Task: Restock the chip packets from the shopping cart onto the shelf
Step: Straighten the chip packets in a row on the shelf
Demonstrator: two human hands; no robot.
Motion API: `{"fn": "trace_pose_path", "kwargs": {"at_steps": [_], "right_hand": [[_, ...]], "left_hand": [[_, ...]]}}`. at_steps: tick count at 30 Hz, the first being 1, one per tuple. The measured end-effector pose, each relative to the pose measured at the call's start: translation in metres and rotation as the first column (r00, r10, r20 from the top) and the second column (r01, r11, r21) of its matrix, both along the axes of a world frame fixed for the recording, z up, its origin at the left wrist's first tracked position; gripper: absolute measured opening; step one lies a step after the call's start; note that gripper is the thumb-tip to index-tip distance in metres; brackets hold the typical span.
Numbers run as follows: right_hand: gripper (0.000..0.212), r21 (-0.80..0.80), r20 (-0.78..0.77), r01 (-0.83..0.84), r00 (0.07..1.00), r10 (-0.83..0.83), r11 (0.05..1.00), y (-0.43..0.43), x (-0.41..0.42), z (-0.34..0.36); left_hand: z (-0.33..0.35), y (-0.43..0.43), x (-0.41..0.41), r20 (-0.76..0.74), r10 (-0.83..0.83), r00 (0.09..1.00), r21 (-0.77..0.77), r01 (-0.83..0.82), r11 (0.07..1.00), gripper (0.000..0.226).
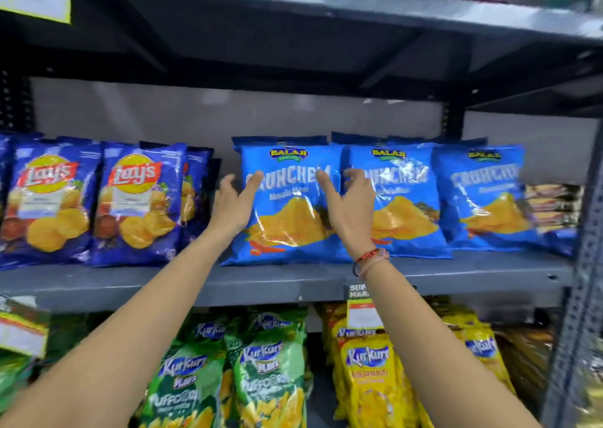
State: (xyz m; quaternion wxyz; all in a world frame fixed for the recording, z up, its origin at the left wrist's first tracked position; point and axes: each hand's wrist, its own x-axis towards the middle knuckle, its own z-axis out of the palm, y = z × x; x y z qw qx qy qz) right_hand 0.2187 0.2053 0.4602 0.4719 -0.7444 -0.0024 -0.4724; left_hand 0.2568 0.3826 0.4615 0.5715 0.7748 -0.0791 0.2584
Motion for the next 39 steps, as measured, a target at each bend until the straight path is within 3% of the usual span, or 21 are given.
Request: {"fn": "trace_pose_path", "kwargs": {"at_steps": [3, 7, 10, 13, 18, 26, 29, 35, 39], "right_hand": [[0.072, 0.023, -0.177, -0.097, 0.979, 0.099, 0.995, -0.008, 0.005, -0.014], [0.092, 0.136, -0.308, -0.24, 0.912, 0.271, 0.961, -0.003, 0.012, -0.021], [0.096, 0.173, -0.274, -0.247, 0.918, 0.288, 0.953, 0.002, 0.015, -0.02], [0.095, 0.185, -0.232, -0.277, 0.92, 0.315, 0.943, 0.007, 0.018, -0.017], [0.084, 0.156, -0.149, -0.318, 0.928, 0.34, 0.935, 0.011, 0.026, -0.009], [0.074, 0.169, -0.148, -0.381, 0.902, 0.406, 0.909, 0.021, 0.034, -0.016], [0.069, 0.168, -0.168, -0.387, 0.895, 0.413, 0.907, 0.022, 0.037, -0.018], [0.065, 0.152, -0.123, -0.302, 0.939, 0.322, 0.941, 0.017, 0.039, -0.021], [0.067, 0.028, -0.028, -0.197, 0.98, 0.198, 0.98, 0.015, 0.028, -0.016]], "left_hand": [[-0.007, -0.003, 0.012, -0.185, -0.066, 0.981, -0.09, 0.05, 0.995, 0.085], [-0.009, -0.006, 0.015, -0.236, -0.157, 0.959, -0.177, 0.116, 0.977, 0.083], [-0.009, -0.004, 0.017, -0.212, -0.127, 0.969, -0.225, 0.078, 0.971, 0.08], [-0.006, 0.0, 0.017, -0.143, -0.091, 0.985, -0.278, 0.049, 0.959, 0.058], [-0.004, 0.005, 0.017, 0.002, -0.073, 0.997, -0.33, 0.07, 0.941, 0.076], [-0.017, 0.009, 0.025, 0.123, -0.091, 0.988, -0.425, 0.136, 0.895, 0.048], [-0.021, 0.011, 0.029, 0.101, -0.118, 0.988, -0.409, 0.15, 0.9, 0.04], [-0.025, 0.007, 0.03, 0.049, -0.05, 0.998, -0.33, 0.064, 0.942, 0.065], [-0.026, 0.005, 0.031, 0.113, 0.09, 0.99, -0.268, -0.057, 0.962, 0.074]]}}
